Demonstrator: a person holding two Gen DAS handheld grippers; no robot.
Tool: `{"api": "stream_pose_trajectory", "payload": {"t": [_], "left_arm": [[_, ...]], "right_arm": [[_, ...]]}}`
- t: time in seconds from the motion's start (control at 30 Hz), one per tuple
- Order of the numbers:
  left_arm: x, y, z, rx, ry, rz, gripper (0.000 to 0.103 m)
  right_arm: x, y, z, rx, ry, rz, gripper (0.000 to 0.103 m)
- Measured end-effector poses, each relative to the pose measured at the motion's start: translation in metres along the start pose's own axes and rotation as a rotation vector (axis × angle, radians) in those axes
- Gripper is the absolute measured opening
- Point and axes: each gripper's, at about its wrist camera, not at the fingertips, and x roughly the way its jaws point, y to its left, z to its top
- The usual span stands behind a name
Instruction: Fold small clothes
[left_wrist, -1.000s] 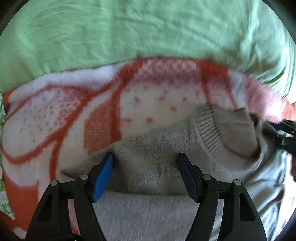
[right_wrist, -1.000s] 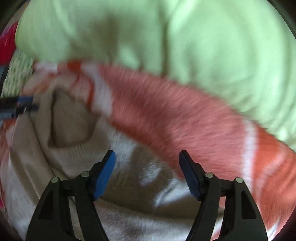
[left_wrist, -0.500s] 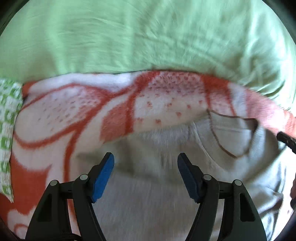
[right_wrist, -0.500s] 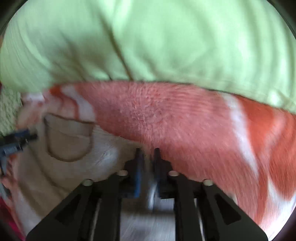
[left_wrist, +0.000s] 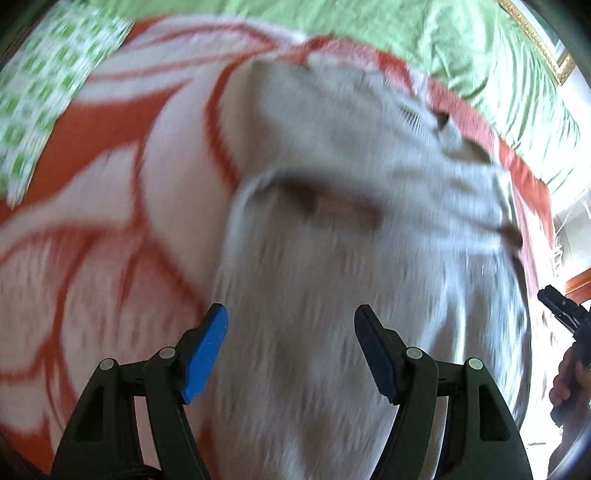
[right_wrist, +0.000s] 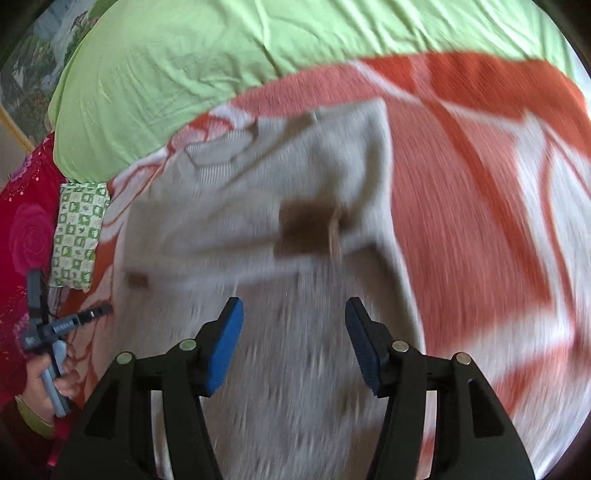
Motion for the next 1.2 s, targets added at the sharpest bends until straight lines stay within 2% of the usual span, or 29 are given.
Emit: {"api": "stream_pose_trajectory", "payload": {"t": [0.17, 0.23, 0.47, 0.63, 0.73, 0.9, 1.03, 1.2], "left_arm": [[-0.018, 0.018, -0.059, -0.017, 0.039, -0.01, 0.072], [-0.027, 0.024, -0.082, -0.024, 0.052, -0.047, 0.073], [-0.047, 0.034, -0.139, -0.012, 0.102, -0.122, 0.073], [-0.043, 0.035, -0.175, 0.02, 0.185, -0.158, 0.074], [-0.04, 0.032, -0.192, 0.045, 0.2, -0.196, 0.074], [-0.039, 0.031, -0.213, 0.077, 0.208, -0.253, 0.078], [-0.037, 0.042, -0.221, 0.009, 0.187, -0.331, 0.081], [-0.035, 0.051, -0.215, -0.057, 0.186, -0.421, 0.078]], "right_arm": [[-0.032, 0.0, -0.039, 0.049, -0.012, -0.024, 0.059], [-0.047, -0.001, -0.055, 0.069, -0.03, -0.027, 0.059], [-0.081, -0.009, -0.116, 0.133, -0.07, -0.056, 0.059], [-0.104, -0.019, -0.154, 0.182, -0.106, -0.058, 0.059], [-0.111, -0.022, -0.174, 0.205, -0.109, -0.052, 0.059], [-0.106, -0.022, -0.205, 0.194, -0.053, -0.021, 0.059], [-0.094, -0.025, -0.223, 0.213, -0.015, 0.008, 0.059], [-0.088, -0.03, -0.227, 0.269, -0.026, 0.052, 0.059]]}}
